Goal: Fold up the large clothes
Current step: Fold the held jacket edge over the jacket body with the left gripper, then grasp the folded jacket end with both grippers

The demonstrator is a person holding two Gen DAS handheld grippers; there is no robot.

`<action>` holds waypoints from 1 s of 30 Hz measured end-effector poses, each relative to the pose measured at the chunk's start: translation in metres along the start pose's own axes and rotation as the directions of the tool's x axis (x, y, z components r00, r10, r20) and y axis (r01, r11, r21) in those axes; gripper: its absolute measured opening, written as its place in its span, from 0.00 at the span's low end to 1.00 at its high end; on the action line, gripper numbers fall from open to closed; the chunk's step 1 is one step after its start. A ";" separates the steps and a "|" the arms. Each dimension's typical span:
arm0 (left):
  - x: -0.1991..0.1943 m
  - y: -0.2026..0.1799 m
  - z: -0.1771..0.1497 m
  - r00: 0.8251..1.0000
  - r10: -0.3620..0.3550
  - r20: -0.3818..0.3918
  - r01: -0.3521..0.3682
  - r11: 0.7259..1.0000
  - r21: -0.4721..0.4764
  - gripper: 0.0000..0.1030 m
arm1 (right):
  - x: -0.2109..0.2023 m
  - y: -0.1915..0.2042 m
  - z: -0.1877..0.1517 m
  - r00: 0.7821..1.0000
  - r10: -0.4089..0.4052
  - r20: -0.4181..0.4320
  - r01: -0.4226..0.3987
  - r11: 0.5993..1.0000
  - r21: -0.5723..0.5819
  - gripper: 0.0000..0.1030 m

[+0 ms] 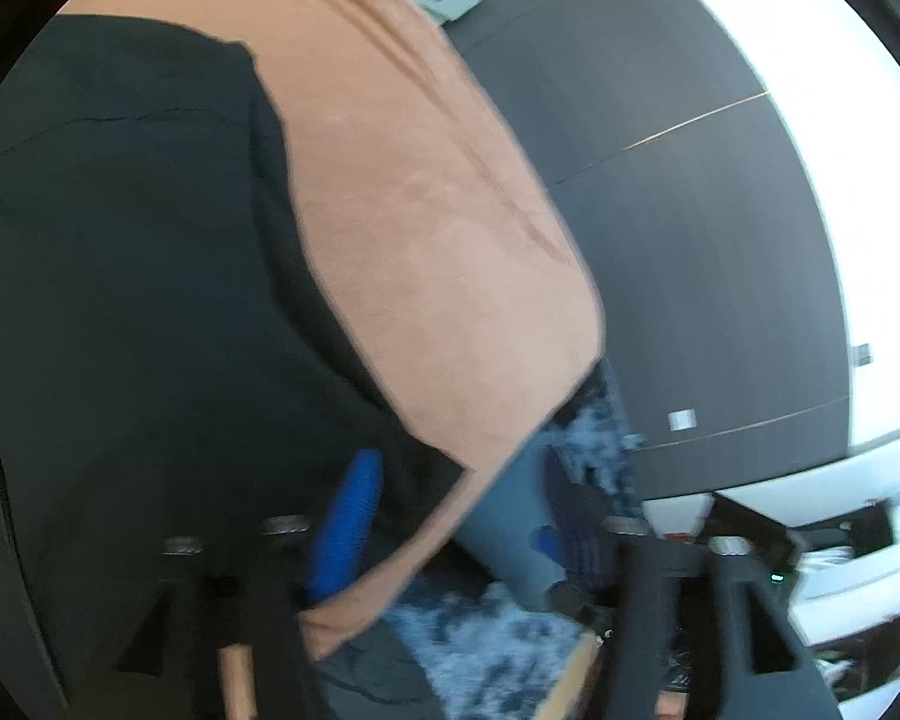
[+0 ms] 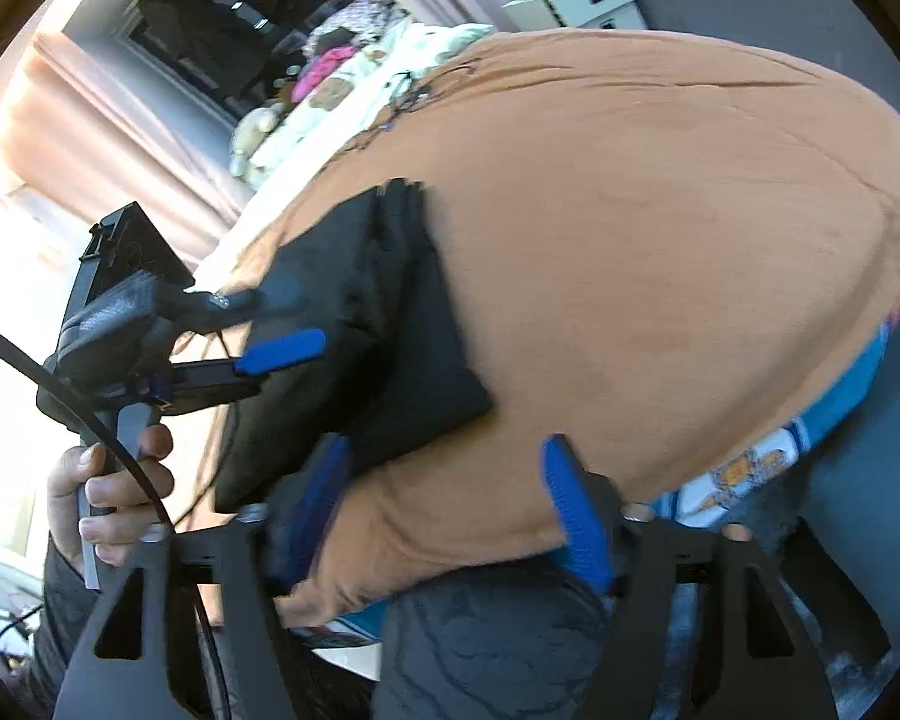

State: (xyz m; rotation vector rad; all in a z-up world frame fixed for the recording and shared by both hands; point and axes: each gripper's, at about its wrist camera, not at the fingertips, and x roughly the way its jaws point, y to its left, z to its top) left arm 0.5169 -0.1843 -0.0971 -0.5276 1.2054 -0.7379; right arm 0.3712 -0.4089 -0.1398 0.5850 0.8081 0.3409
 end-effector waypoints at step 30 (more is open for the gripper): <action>-0.107 0.127 -0.089 0.903 0.392 0.174 -0.340 0.902 -0.267 0.41 | 0.076 0.021 0.013 0.997 0.055 -0.051 -0.056 0.998 -0.014 0.05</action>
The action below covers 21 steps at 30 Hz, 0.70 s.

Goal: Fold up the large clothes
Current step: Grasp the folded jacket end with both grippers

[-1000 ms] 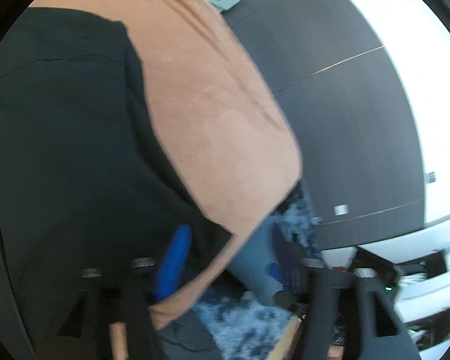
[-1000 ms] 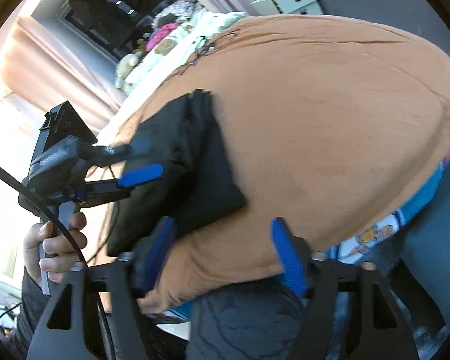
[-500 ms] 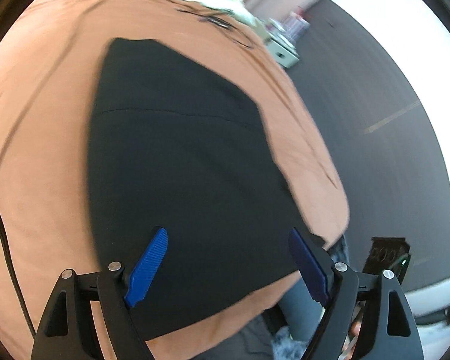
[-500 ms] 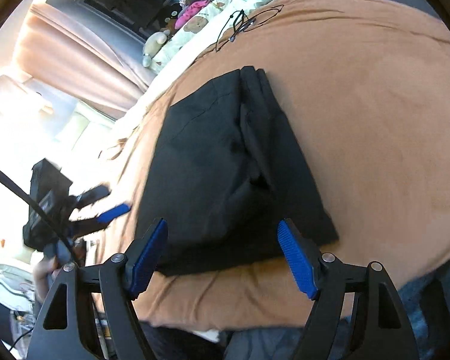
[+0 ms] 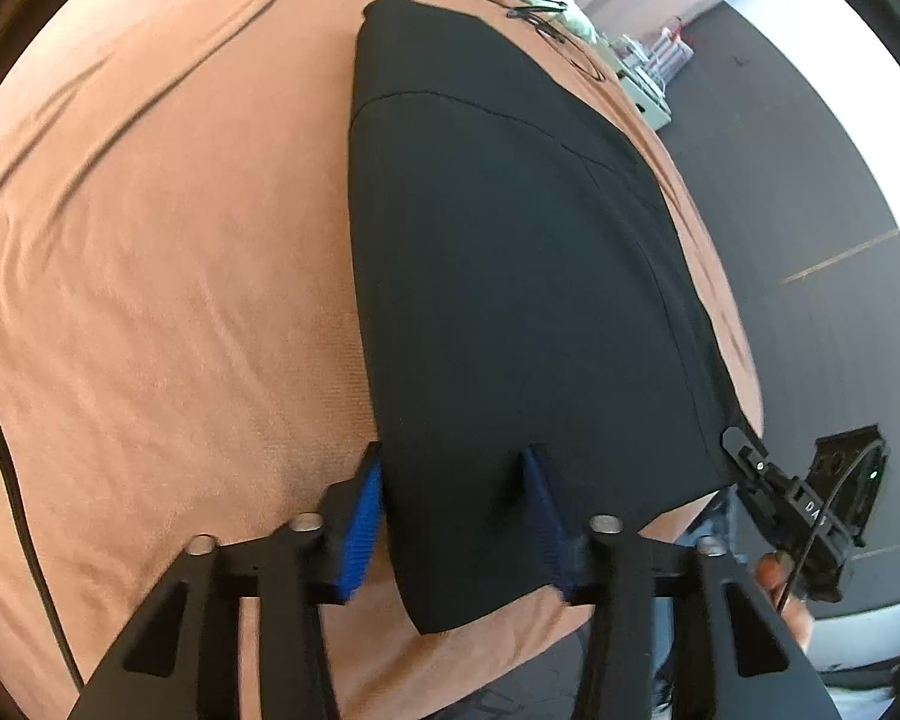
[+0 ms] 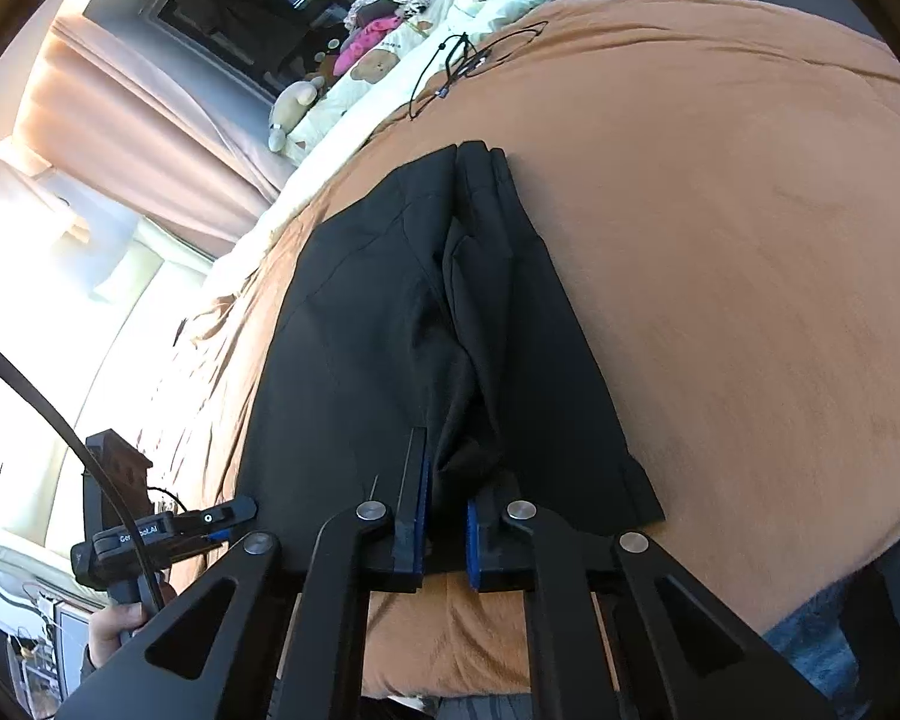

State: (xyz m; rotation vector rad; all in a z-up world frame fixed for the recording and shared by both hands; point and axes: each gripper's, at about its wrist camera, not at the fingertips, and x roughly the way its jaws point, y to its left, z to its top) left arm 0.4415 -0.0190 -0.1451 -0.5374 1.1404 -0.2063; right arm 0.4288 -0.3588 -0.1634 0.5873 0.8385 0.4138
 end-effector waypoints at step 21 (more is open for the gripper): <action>0.016 -0.059 0.007 0.988 0.150 -0.025 -0.144 0.975 0.172 0.51 | -0.024 0.000 0.004 0.995 -0.098 -0.036 0.098 0.995 -0.005 0.14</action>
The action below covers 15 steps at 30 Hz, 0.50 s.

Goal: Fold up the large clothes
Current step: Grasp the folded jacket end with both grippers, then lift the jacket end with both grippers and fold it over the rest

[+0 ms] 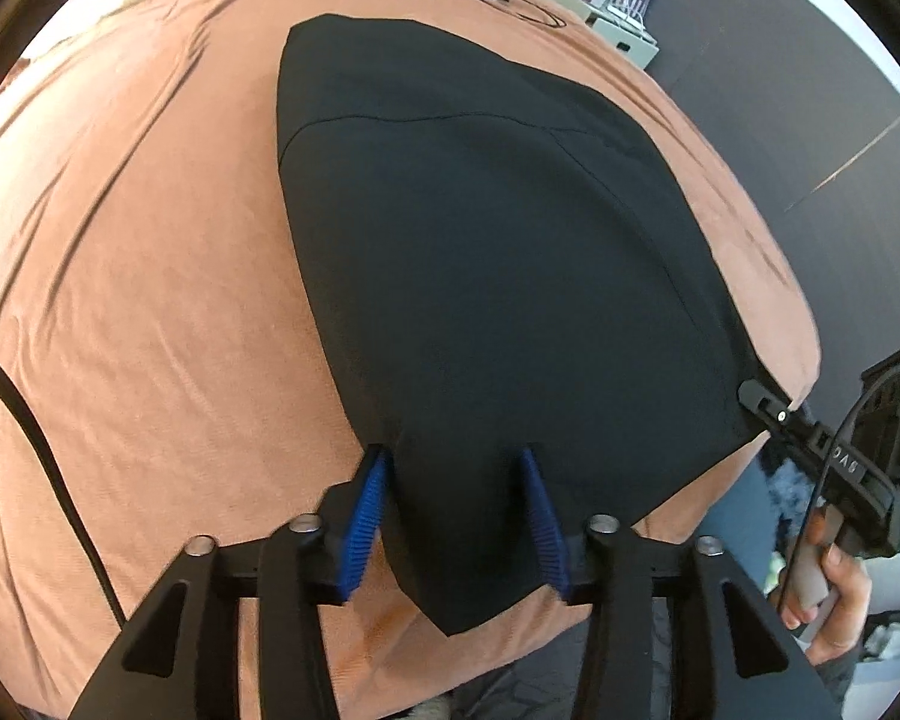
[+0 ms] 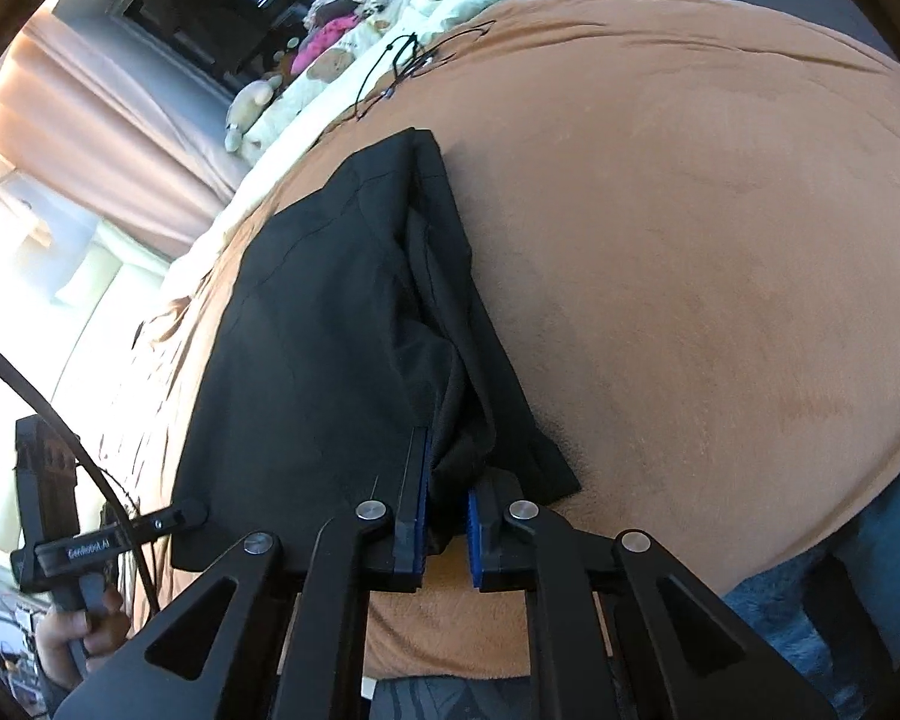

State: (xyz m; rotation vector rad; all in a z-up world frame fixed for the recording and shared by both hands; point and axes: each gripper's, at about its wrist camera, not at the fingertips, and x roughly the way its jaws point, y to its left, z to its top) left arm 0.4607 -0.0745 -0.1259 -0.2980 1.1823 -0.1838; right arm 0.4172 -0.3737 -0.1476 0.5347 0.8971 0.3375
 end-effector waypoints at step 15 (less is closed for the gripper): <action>0.009 0.065 0.057 0.991 -0.094 0.093 0.108 0.981 -0.163 0.77 | 0.018 0.016 0.098 0.987 0.093 -0.130 -0.112 0.981 -0.156 0.68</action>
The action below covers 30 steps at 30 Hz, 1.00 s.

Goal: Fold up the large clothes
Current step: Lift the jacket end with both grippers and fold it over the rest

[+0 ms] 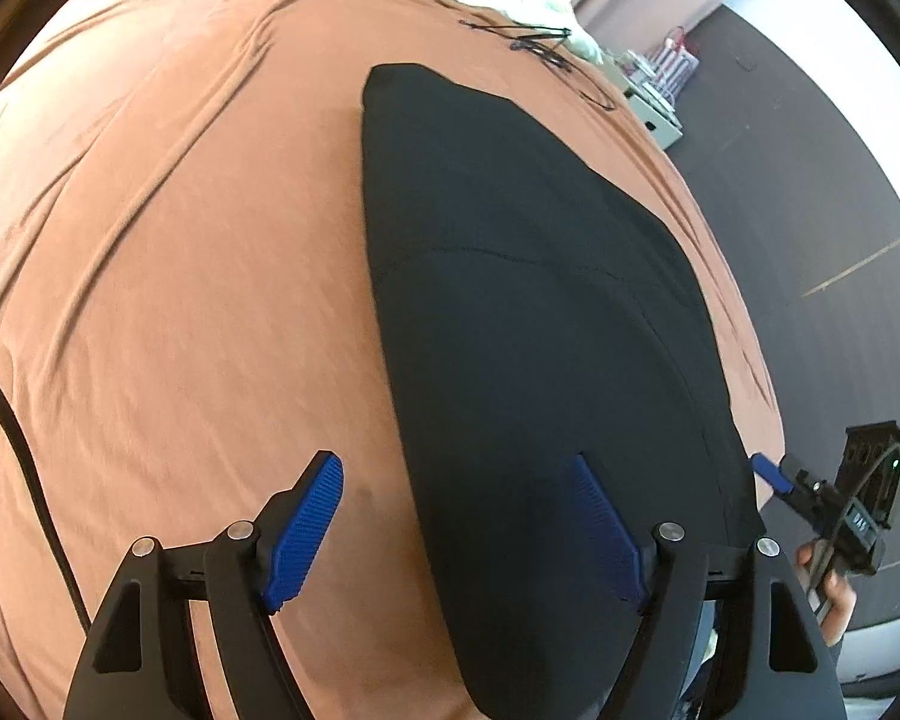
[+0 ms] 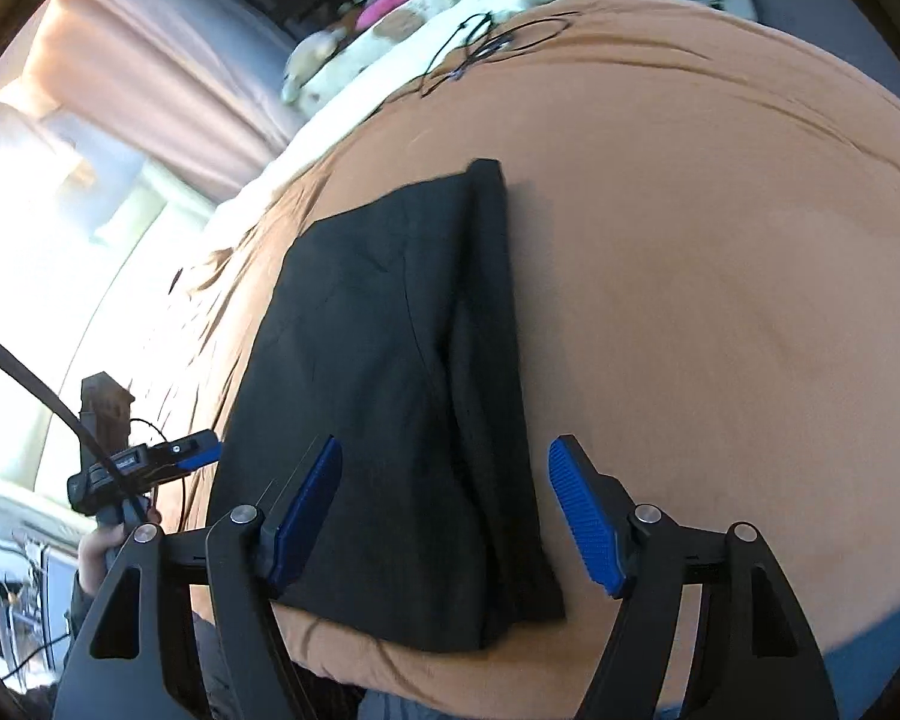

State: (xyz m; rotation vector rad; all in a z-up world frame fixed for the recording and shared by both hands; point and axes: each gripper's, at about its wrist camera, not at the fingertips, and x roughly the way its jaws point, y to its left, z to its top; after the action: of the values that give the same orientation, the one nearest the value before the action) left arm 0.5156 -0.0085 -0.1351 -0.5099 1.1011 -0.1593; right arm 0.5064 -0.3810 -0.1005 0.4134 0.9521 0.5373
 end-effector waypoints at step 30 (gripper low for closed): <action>0.056 0.018 0.061 0.998 -0.040 -0.042 0.036 0.997 -0.073 0.75 | 0.128 -0.059 0.095 0.923 0.280 -0.263 -0.262 0.960 0.102 0.33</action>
State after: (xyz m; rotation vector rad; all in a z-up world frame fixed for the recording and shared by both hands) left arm 0.5929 0.0061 -0.1678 -0.5950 1.1436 -0.1648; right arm 0.6618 -0.3607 -0.1669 0.5430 1.1908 0.8338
